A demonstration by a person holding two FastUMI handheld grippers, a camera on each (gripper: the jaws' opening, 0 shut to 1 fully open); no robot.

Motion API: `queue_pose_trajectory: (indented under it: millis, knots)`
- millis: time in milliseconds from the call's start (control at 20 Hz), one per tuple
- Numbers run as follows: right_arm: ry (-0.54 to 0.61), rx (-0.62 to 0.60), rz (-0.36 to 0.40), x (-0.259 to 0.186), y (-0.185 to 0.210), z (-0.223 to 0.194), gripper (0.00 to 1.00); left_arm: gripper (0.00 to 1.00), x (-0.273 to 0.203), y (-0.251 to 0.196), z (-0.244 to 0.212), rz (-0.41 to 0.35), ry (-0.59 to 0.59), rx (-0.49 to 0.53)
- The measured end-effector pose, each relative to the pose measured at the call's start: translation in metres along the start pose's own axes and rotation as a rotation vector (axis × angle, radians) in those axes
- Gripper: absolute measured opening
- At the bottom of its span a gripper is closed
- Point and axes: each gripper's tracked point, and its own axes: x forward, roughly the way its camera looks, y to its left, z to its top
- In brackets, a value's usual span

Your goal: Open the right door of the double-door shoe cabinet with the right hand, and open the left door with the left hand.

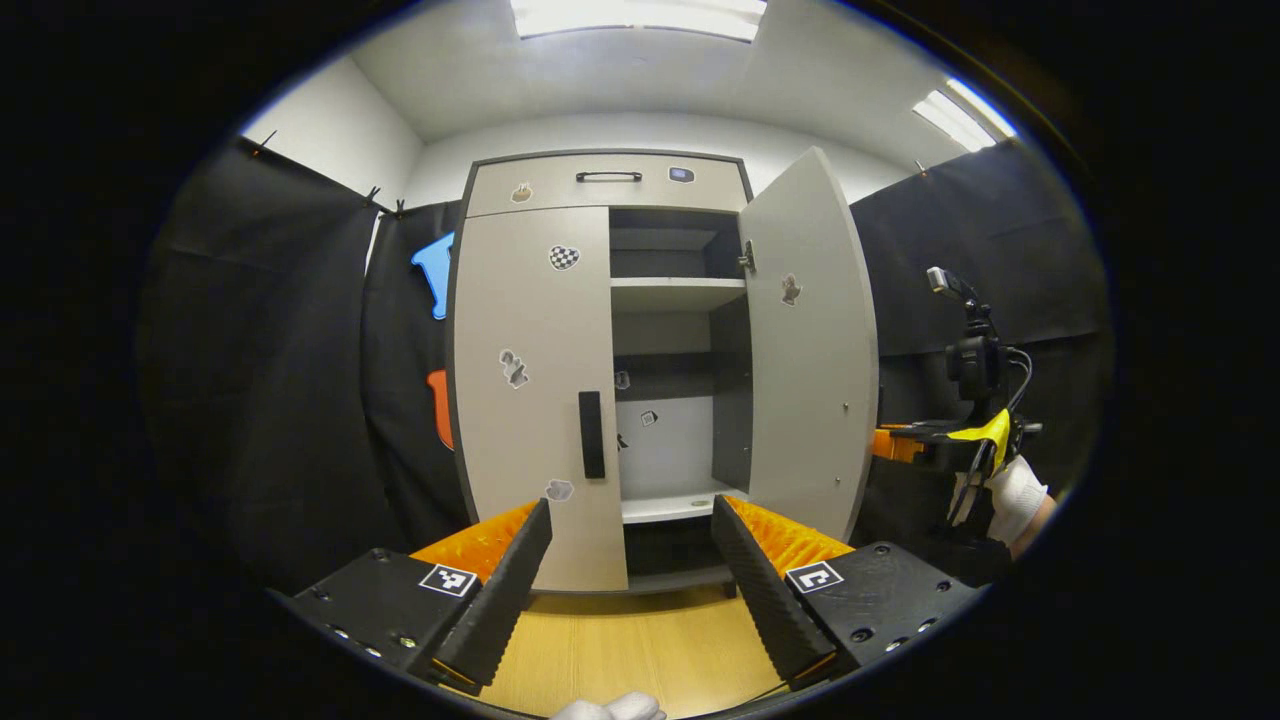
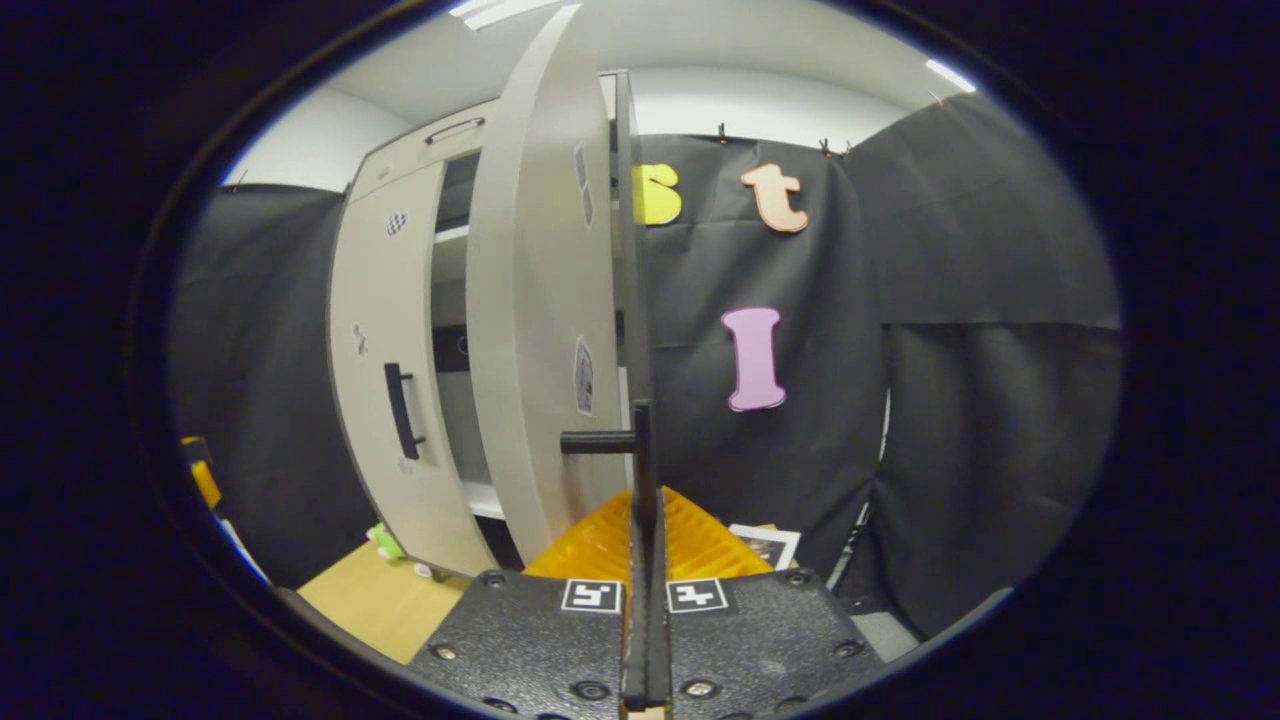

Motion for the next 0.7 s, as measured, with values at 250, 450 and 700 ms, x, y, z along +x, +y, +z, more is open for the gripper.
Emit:
queue_pose_trajectory:
  millis: [250,450,700]
  knots:
    - [0.013,-0.036,0.008,0.003,-0.005,0.002,0.01,0.96,0.012,-0.015,-0.005,-0.014,0.041,-0.023]
    - [0.006,-0.056,-0.006,-0.001,-0.007,-0.001,0.04,0.96,0.017,-0.015,-0.010,-0.007,0.063,-0.030]
    - [0.003,-0.076,-0.057,-0.019,-0.020,-0.001,0.13,0.96,0.022,-0.008,-0.006,-0.001,0.055,-0.012]
